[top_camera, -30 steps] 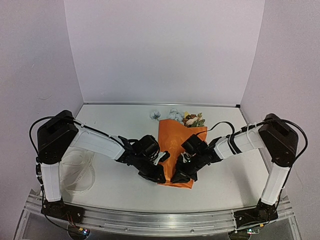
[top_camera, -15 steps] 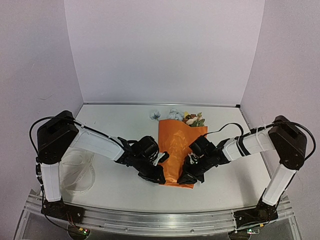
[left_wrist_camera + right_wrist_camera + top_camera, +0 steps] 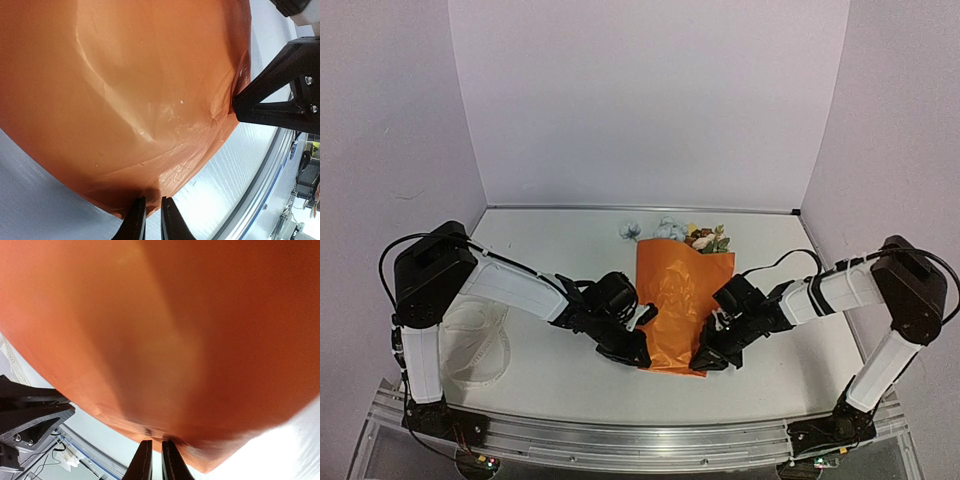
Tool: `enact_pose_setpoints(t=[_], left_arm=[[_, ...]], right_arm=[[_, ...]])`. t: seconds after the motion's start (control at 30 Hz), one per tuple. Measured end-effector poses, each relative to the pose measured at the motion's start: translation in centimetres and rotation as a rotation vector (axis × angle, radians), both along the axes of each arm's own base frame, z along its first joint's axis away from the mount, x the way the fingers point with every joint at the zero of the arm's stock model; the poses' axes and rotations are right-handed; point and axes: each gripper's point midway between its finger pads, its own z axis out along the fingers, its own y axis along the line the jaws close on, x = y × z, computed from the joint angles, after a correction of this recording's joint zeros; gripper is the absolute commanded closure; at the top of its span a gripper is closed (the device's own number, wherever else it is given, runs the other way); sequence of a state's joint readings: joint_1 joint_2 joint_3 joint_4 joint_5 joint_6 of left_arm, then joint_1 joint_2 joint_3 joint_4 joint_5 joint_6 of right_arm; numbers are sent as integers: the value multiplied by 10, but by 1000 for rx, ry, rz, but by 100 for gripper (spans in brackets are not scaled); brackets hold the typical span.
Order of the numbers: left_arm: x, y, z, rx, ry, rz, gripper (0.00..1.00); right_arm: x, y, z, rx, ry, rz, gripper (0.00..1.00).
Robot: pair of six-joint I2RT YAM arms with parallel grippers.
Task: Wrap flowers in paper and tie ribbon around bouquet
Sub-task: Press the fold line of the folded wrapping paper.
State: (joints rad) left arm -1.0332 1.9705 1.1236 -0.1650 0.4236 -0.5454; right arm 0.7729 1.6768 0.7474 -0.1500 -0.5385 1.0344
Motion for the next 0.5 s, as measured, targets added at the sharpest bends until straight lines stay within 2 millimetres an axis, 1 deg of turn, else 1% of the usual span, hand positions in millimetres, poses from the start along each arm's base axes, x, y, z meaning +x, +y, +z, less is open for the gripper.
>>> enact_pose_setpoints(t=[0.33, 0.43, 0.5], left_arm=[[0, 0, 0, 0, 2, 4, 87], [0, 0, 0, 0, 2, 3, 87], [0, 0, 0, 0, 2, 3, 87]], right_arm=[[4, -2, 1, 15, 1, -28, 92], [6, -1, 8, 30, -10, -34, 91], [7, 2, 18, 47, -23, -35, 91]])
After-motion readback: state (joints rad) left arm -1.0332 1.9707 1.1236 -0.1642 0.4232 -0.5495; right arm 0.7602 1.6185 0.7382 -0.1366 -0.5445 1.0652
